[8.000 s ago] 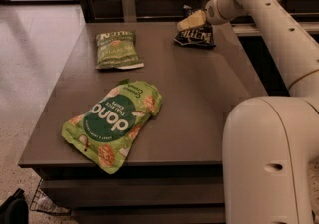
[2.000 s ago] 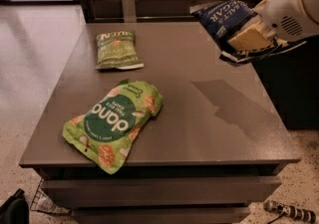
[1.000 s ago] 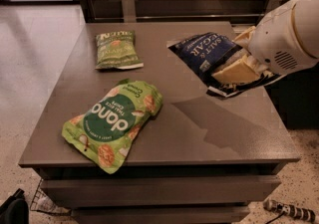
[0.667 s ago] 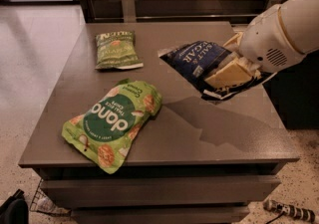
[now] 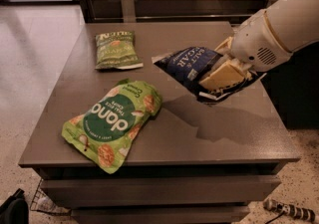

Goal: Move blue chip bag near green rice chip bag

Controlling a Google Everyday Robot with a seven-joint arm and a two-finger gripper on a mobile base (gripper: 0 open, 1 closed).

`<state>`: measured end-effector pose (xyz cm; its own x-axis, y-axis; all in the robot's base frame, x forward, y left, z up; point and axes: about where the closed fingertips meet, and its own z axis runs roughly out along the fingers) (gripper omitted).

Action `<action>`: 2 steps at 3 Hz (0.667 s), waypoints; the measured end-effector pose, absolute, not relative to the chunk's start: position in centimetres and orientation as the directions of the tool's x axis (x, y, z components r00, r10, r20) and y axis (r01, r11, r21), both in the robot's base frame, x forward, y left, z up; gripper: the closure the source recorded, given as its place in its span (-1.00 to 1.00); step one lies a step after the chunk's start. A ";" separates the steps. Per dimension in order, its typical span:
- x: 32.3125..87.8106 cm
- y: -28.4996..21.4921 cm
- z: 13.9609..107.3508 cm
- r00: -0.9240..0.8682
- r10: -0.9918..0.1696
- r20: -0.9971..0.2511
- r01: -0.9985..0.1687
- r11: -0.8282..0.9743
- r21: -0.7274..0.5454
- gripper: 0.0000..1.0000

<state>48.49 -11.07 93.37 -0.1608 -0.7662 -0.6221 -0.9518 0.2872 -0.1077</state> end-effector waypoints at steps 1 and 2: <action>48.4 -10.9 93.4 -0.158 -0.767 -0.621 -0.953 0.284 -0.109 0.06; 48.4 -10.7 93.5 -0.154 -0.769 -0.620 -0.954 0.280 -0.110 -0.57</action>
Offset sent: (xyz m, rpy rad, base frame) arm -0.0005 0.0016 0.0004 -0.0011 -0.0011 0.0026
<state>48.36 -10.65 93.46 -0.1540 -0.7691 -0.6203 -0.9536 0.2800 -0.1104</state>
